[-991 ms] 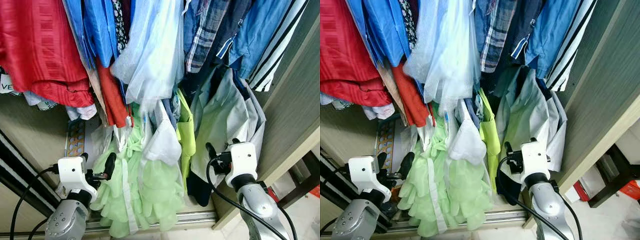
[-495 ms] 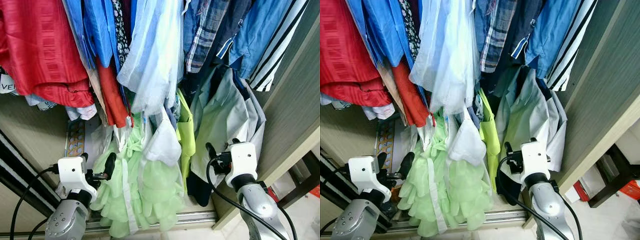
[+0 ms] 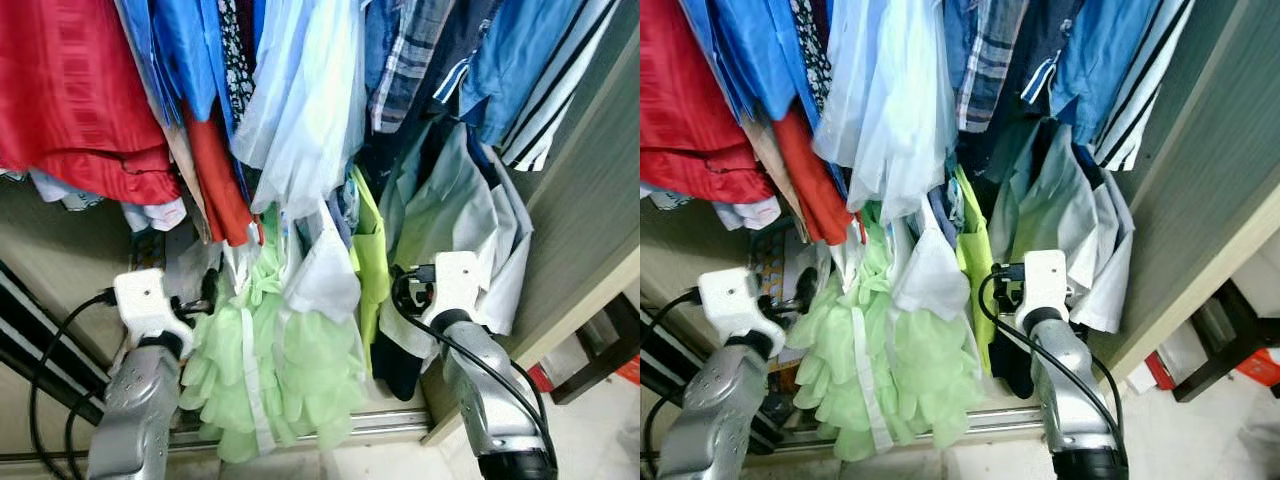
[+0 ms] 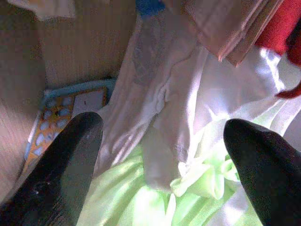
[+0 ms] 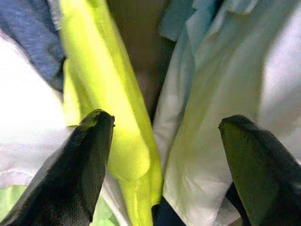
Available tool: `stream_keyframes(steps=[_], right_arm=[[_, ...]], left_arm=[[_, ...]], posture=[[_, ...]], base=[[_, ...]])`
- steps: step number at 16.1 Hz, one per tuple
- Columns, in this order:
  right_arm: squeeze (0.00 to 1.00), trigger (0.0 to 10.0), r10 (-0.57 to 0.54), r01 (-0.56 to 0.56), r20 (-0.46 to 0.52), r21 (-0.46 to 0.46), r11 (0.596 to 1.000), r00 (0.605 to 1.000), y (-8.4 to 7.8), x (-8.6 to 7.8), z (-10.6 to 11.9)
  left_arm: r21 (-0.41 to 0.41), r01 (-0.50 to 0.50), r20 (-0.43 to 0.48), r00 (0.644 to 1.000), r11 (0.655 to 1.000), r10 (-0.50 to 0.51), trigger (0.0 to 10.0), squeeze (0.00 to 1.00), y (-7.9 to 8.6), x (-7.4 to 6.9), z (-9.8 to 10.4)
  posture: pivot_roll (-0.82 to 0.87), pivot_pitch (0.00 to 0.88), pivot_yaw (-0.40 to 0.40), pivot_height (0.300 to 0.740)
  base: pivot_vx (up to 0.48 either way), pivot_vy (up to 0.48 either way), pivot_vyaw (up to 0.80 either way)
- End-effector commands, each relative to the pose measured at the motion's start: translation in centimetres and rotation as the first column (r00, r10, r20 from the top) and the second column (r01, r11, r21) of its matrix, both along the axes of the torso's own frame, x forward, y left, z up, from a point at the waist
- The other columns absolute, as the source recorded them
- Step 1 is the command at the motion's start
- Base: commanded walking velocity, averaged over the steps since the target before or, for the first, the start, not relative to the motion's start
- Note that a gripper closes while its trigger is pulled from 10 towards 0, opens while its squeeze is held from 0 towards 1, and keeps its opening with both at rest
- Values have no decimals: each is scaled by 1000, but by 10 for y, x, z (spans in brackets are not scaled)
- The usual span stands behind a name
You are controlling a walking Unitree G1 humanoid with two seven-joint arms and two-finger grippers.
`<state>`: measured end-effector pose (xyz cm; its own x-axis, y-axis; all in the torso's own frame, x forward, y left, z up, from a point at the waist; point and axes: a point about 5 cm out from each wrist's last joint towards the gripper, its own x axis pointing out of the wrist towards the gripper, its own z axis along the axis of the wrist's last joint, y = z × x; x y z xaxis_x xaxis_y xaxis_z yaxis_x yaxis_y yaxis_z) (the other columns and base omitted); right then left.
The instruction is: Clean up the room
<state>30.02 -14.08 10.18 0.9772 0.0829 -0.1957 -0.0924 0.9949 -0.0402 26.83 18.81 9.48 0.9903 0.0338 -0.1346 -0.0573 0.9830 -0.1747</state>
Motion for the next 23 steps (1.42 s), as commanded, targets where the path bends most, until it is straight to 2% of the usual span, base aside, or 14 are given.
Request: stream_keyframes(steps=[1,3,6,7,8,9,10,12,13,14,15,19,21,23], right_arm=[[0,10000,-14,13,-30,-42,999,999,-1,0,-7],[0,10000,43,-43,-33,5,999,999,8,4,-12],[0,10000,-5,0,-64,-86,996,998,13,24,-27],[0,10000,-14,7,-96,-75,997,995,15,28,-31],[0,10000,-12,3,-225,-40,999,974,22,30,-53],[0,10000,-11,3,-263,-30,1000,965,24,29,-59],[0,10000,-25,33,-359,15,999,933,25,22,-76],[0,10000,-26,27,-425,-4,1000,905,26,13,-90],[0,10000,-37,35,-479,-13,999,877,26,5,-100],[0,10000,-53,61,-498,0,998,866,23,6,-101],[0,10000,-53,61,-499,-1,998,865,23,6,-102],[0,10000,-8,-5,-507,-25,1000,862,37,8,-100],[0,10000,22,-70,-513,-76,995,858,42,8,-100],[0,10000,19,-65,-514,-71,995,857,42,7,-100]], left_arm=[[6,8,-59,998,1000,-8,10000,0,-1,-2,-11],[11,41,-107,993,999,-40,10000,0,-3,4,-22],[22,81,-180,981,996,-76,10000,0,-8,25,-39],[25,89,-201,976,996,-83,10000,0,-9,29,-44],[11,96,-288,953,995,-89,10000,0,-14,37,-62],[8,96,-314,945,995,-89,10000,0,-15,39,-67],[-16,116,-374,921,993,-114,10000,0,-22,39,-78],[-14,153,-431,891,988,-144,10000,0,-28,34,-89],[-15,167,-498,854,986,-152,10000,0,-32,26,-101],[-11,159,-514,846,987,-142,10000,0,-32,28,-102],[-4,166,-516,845,986,-144,10000,0,-33,28,-102],[46,232,-618,771,972,-155,10000,0,-39,19,-114],[47,234,-619,770,971,-156,10000,0,-39,20,-113],[48,230,-619,770,972,-152,10000,0,-38,20,-113]], posture=[[-14,87,9,740],[-18,83,11,740],[-15,82,9,740],[-16,81,8,740],[-21,73,12,740],[-21,72,12,740],[-25,67,14,740],[-27,63,14,740],[-39,52,18,740],[-53,41,19,740],[-53,41,19,740],[-49,46,14,740],[-48,44,9,740],[-48,43,9,740]], base=[[0,0,0],[0,0,0],[0,0,0],[0,0,0],[0,0,0],[0,0,0],[0,0,0],[0,0,0],[0,0,0],[0,0,0],[0,0,0],[0,0,0],[0,0,400],[0,0,800]])
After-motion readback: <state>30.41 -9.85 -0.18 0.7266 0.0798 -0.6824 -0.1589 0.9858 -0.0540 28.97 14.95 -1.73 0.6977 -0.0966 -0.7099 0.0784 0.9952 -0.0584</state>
